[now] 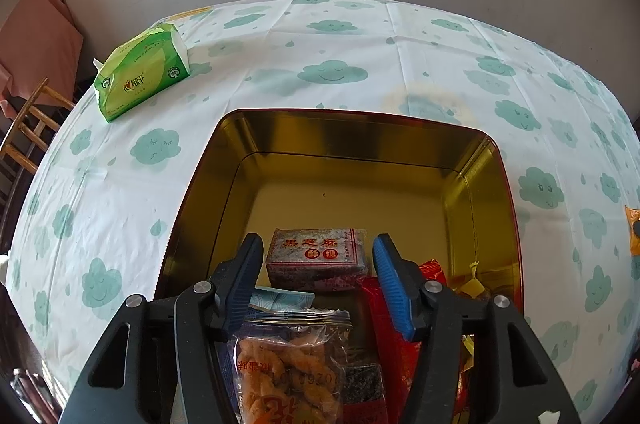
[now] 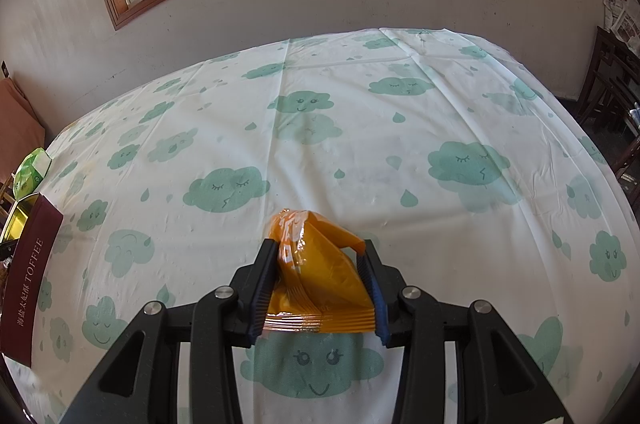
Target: Organize snacks
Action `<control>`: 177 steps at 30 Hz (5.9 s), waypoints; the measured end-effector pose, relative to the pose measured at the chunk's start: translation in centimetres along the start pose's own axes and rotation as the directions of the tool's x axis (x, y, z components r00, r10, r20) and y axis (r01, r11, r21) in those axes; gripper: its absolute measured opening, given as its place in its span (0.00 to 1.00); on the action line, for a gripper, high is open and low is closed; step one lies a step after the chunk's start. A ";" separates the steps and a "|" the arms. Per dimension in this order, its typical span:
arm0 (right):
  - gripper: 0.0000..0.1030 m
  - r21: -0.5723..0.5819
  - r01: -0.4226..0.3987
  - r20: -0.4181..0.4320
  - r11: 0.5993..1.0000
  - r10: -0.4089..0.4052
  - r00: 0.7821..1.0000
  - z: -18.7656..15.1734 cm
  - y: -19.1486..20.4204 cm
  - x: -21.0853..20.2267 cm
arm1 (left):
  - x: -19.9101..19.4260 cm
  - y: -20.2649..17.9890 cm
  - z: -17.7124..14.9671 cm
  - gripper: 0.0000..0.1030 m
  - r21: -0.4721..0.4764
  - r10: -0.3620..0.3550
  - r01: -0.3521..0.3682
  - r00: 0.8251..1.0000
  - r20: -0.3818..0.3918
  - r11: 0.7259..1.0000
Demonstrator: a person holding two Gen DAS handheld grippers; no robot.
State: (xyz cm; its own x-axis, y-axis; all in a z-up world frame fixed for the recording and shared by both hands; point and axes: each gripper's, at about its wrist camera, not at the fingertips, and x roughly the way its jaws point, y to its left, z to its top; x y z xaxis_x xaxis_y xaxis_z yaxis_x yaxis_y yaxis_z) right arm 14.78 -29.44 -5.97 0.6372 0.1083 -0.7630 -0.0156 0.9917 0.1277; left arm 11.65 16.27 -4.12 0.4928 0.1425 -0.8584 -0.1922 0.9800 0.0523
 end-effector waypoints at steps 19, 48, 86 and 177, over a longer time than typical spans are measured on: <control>0.41 0.001 0.000 0.000 1.000 0.000 1.000 0.0 0.0 0.0 | -5.5 -2.0 -0.1 0.60 0.009 0.000 -0.001 0.994 0.107 1.000; 0.39 0.017 0.008 -0.001 1.000 -0.008 1.000 0.0 -0.1 -0.1 | -11.1 -2.1 -4.3 0.69 -0.028 0.045 -0.041 0.978 0.204 0.999; 0.28 -0.170 -0.168 0.029 0.971 0.175 0.984 -0.3 14.3 -5.4 | -10.8 4.5 -7.1 0.77 -0.124 0.122 -0.099 0.974 0.193 0.987; 0.77 -0.425 -0.325 -0.102 0.845 0.312 0.945 -7.8 34.9 -8.9 | -10.6 7.8 -9.5 0.82 -0.172 0.153 -0.132 0.981 0.120 0.976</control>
State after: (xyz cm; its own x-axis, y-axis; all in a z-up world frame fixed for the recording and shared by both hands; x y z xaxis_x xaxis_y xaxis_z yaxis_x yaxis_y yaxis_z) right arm 2.53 4.79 0.34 0.5183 0.4189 -0.7456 -0.5482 0.8319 0.0864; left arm -3.19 21.05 0.55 0.5556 0.3067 -0.7728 -0.3985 0.9140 0.0763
